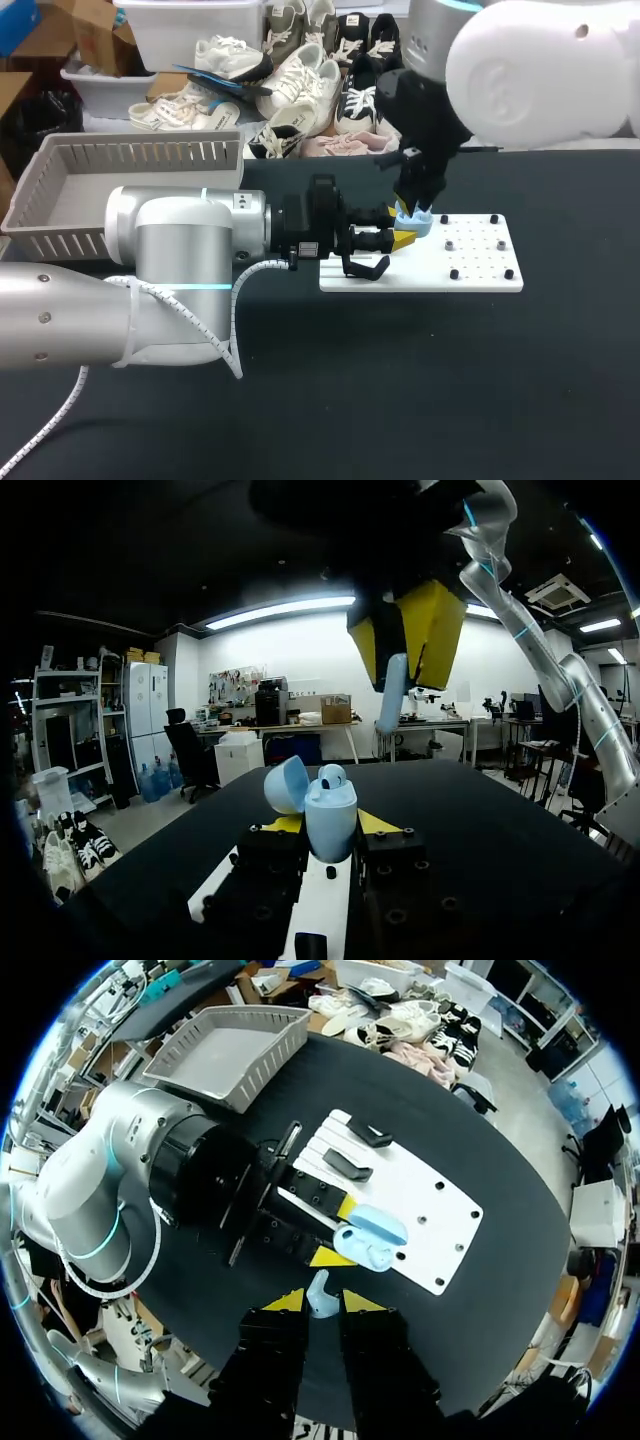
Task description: Pick up each earbud case from the left stands, insert the matching earbuds, close the lid, and place the case in the box.
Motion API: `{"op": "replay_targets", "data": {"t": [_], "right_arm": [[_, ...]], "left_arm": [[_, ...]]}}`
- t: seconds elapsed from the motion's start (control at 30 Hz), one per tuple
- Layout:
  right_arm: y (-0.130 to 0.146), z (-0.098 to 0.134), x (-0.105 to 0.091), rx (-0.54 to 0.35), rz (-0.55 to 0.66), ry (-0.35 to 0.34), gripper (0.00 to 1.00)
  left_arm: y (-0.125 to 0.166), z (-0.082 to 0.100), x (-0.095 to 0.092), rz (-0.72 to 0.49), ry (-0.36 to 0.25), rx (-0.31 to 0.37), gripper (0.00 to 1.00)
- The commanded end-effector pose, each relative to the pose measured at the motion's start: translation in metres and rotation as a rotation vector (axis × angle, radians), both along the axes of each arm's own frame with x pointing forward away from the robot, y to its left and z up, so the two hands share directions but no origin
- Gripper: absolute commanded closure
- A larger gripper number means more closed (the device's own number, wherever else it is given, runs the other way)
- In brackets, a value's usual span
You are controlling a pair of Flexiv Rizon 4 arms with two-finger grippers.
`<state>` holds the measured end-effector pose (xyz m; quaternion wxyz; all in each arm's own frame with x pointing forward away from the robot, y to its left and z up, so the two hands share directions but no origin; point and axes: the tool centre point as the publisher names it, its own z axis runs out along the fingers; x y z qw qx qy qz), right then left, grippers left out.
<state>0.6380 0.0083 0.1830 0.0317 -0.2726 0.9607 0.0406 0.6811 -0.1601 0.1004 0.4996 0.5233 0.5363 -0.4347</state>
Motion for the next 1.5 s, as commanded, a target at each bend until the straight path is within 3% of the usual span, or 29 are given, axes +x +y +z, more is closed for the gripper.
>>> {"op": "replay_targets", "data": {"t": [0.03,0.33,1.5], "right_arm": [[0.000,-0.003,0.011,-0.007,0.005,0.020,1.00],[-0.006,-0.010,0.022,-0.008,0.026,0.030,1.00],[-0.002,-0.024,0.027,-0.039,0.064,0.039,1.00]], "left_arm": [[0.000,-0.001,0.000,0.002,-0.002,-0.004,1.00],[0.000,-0.001,0.000,0.002,-0.002,-0.004,1.00],[0.000,-0.001,0.000,0.002,-0.002,-0.004,1.00]]}}
